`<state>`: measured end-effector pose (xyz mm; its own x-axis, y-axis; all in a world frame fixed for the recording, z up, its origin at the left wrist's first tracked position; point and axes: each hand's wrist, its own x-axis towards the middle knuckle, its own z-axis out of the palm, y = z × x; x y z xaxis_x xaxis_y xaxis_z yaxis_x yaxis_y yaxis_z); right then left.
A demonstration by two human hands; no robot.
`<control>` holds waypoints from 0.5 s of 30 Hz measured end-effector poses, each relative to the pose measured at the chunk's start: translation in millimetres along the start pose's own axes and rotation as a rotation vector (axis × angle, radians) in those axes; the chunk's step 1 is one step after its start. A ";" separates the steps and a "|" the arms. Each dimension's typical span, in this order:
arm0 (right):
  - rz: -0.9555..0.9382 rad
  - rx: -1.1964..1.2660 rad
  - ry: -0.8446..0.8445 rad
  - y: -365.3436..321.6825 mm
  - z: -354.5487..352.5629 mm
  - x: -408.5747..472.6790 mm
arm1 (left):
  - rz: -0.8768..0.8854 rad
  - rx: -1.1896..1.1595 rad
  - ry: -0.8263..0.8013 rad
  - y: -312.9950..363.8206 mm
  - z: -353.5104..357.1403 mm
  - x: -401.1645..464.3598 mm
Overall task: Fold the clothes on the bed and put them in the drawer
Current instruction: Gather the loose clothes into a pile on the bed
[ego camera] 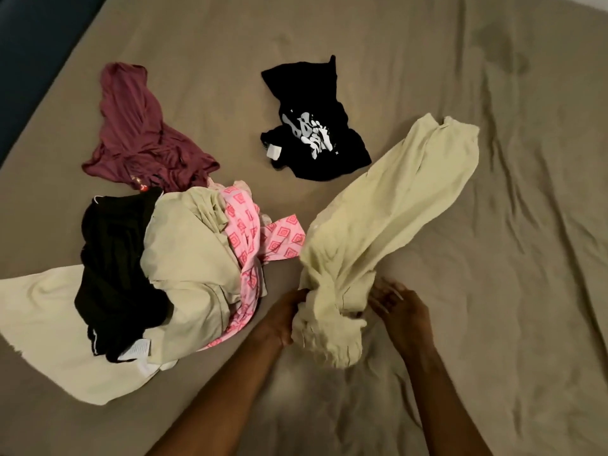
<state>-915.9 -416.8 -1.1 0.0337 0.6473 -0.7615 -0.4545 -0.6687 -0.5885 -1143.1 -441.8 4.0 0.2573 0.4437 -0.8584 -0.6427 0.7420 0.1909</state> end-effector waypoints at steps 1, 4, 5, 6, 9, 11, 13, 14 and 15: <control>0.029 0.070 0.036 -2.7 -2.1 3.6 | 0.058 0.081 -0.069 6.0 7.0 -14.3; 0.013 0.235 0.077 -16.4 10.4 16.3 | 0.128 0.466 -0.302 22.4 -1.6 -24.1; 0.010 0.274 0.017 -21.7 26.3 16.6 | 0.129 0.588 -0.323 28.4 -6.2 -32.7; 0.013 0.280 -0.093 -27.3 41.1 17.2 | 0.131 0.696 -0.359 33.0 -10.7 -35.2; 0.068 0.199 -0.252 -48.6 95.9 13.0 | 0.276 0.724 -0.296 40.1 -22.8 -58.3; 0.087 0.154 -0.351 -58.3 133.7 1.4 | 0.405 0.599 -0.186 41.7 -36.3 -78.1; -0.009 0.126 -0.437 -64.4 171.1 -13.8 | 0.510 0.482 -0.145 46.9 -51.3 -97.9; -0.057 0.101 -0.511 -68.2 191.2 -28.2 | 0.539 0.416 -0.153 48.6 -65.8 -100.4; -0.128 0.051 -0.581 -71.8 212.1 -40.2 | 0.590 0.338 -0.141 53.4 -77.4 -112.1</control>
<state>-1073.3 -317.3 129.4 -0.3951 0.8254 -0.4033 -0.5214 -0.5630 -0.6413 -1262.1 -490.9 73.6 0.0396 0.8653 -0.4996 -0.4501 0.4619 0.7643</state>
